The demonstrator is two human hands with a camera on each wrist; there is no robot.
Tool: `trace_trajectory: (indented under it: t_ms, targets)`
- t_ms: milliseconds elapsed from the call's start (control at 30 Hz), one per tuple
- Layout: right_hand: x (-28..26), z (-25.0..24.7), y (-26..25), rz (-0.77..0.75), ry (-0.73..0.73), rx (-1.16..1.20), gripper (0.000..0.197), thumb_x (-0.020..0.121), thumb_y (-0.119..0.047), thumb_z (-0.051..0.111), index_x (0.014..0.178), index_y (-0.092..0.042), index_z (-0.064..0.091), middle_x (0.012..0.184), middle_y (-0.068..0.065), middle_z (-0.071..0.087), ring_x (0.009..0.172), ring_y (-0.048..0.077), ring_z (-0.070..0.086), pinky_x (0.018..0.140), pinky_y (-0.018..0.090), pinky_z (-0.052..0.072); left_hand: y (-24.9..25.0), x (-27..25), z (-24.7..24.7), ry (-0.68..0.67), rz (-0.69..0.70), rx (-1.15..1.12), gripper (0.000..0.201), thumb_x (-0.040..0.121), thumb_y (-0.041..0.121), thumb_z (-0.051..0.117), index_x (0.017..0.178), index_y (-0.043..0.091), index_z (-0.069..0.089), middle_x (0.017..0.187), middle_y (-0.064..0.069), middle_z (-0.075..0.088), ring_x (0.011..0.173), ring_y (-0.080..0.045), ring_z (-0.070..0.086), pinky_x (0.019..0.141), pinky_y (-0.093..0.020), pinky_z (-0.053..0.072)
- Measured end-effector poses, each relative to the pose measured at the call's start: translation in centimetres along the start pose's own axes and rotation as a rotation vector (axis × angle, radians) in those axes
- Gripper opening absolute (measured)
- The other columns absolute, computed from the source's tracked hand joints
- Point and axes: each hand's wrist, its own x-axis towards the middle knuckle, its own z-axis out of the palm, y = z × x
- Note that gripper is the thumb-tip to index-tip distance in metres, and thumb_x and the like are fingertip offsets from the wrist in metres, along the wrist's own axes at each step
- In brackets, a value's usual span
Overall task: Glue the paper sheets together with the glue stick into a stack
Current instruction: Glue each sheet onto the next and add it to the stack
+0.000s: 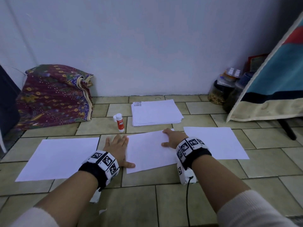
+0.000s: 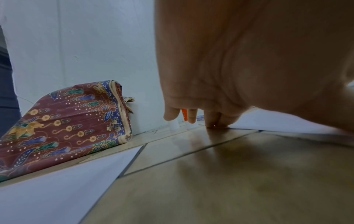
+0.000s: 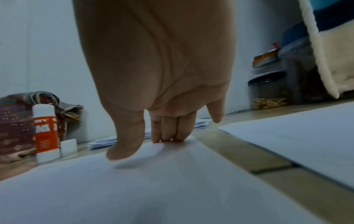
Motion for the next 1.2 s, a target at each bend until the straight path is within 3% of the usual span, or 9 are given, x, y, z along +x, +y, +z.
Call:
trace_trajectory:
  t_ms: [200, 267, 367, 467, 567, 833, 933, 1033, 1200]
  targets:
    - [0.2, 0.0, -0.8, 0.123, 0.129, -0.11, 0.075, 0.078, -0.047, 0.073, 0.133, -0.011, 0.036, 0.129, 0.009, 0.05, 0.127, 0.027, 0.042, 0.093, 0.038, 0.046, -0.2, -0.4, -0.3, 0.007, -0.002, 0.0, 0.112, 0.078, 0.076, 0.05, 0.154, 0.014, -0.005, 0.162, 0.001, -0.006, 0.147, -0.025, 0.004, 0.117, -0.058, 0.005]
    - [-0.2, 0.3, -1.2, 0.166, 0.177, -0.234, 0.075, 0.08, -0.053, 0.068, 0.135, -0.012, 0.036, 0.137, 0.01, 0.037, 0.133, 0.027, 0.029, 0.096, 0.038, 0.043, -0.4, -0.4, -1.0, 0.036, -0.012, 0.02, 0.103, 0.079, 0.081, 0.039, 0.154, 0.017, 0.009, 0.161, 0.002, 0.01, 0.144, -0.025, 0.014, 0.115, -0.059, 0.008]
    - [-0.5, 1.2, -1.8, 0.095, 0.169, -0.25, 0.056, 0.092, -0.035, 0.059, 0.138, -0.013, 0.036, 0.14, 0.011, 0.036, 0.131, 0.028, 0.03, 0.099, 0.04, 0.041, 0.1, -0.5, -2.5, 0.096, -0.027, 0.06, 0.084, 0.083, 0.079, 0.03, 0.141, 0.018, 0.037, 0.146, -0.001, 0.039, 0.136, -0.024, 0.032, 0.113, -0.057, 0.015]
    - [-0.9, 2.0, -3.1, -0.017, 0.14, -0.194, 0.043, 0.096, -0.01, 0.04, 0.139, -0.011, 0.037, 0.143, 0.013, 0.032, 0.132, 0.031, 0.031, 0.101, 0.042, 0.041, 1.7, -0.6, -2.7, 0.232, 0.082, -0.007, 0.058, 0.095, 0.052, 0.046, 0.141, 0.02, 0.035, 0.148, 0.0, 0.035, 0.134, -0.022, 0.034, 0.109, -0.047, 0.029]
    - [-1.1, 2.7, -4.3, -0.143, 0.096, -0.146, 0.049, 0.095, -0.008, 0.038, 0.143, -0.017, 0.036, 0.143, 0.014, 0.03, 0.129, 0.034, 0.032, 0.103, 0.04, 0.041, 3.5, -0.8, -1.7, 0.26, 0.243, -0.075, 0.054, 0.096, 0.031, 0.05, 0.145, 0.02, 0.03, 0.153, -0.001, 0.025, 0.135, -0.022, 0.03, 0.105, -0.04, 0.036]
    - [-2.8, 3.8, -7.7, -0.022, 0.093, -0.101, 0.044, 0.093, -0.014, 0.047, 0.136, -0.012, 0.037, 0.14, 0.01, 0.03, 0.132, 0.031, 0.026, 0.098, 0.046, 0.041, 3.5, -2.0, -2.2, 0.236, 0.14, -0.033, 0.039, 0.09, 0.04, 0.06, 0.116, 0.012, 0.053, 0.121, -0.007, 0.053, 0.112, -0.024, 0.051, 0.089, -0.033, 0.042]
    - [-2.8, 3.6, -8.1, -0.13, 0.047, -0.106, 0.05, 0.091, -0.011, 0.049, 0.139, -0.014, 0.036, 0.14, 0.01, 0.03, 0.132, 0.031, 0.025, 0.098, 0.047, 0.041, 2.5, -1.2, -1.4, 0.191, 0.051, -0.128, 0.072, 0.082, 0.051, 0.067, 0.135, 0.011, 0.039, 0.138, -0.007, 0.041, 0.13, -0.023, 0.037, 0.101, -0.035, 0.04]
    - [-2.7, 3.4, -8.5, -0.117, 0.084, -0.168, 0.053, 0.093, -0.01, 0.048, 0.143, -0.015, 0.031, 0.144, 0.008, 0.031, 0.134, 0.03, 0.025, 0.102, 0.05, 0.037, 1.8, -0.3, -0.2, 0.081, -0.002, -0.179, 0.102, 0.084, 0.057, 0.062, 0.151, 0.003, 0.007, 0.161, -0.008, 0.004, 0.148, -0.022, 0.003, 0.116, -0.046, 0.024]
    - [-2.2, 3.1, -9.3, -0.278, -0.029, -0.145, 0.075, 0.089, -0.005, 0.057, 0.152, -0.017, 0.017, 0.158, 0.002, 0.016, 0.144, 0.02, 0.022, 0.117, 0.055, 0.012, 1.5, 0.3, 0.6, 0.024, -0.01, -0.144, 0.104, 0.088, 0.061, 0.052, 0.152, 0.005, -0.007, 0.161, -0.006, -0.011, 0.149, -0.02, -0.01, 0.116, -0.054, 0.015]
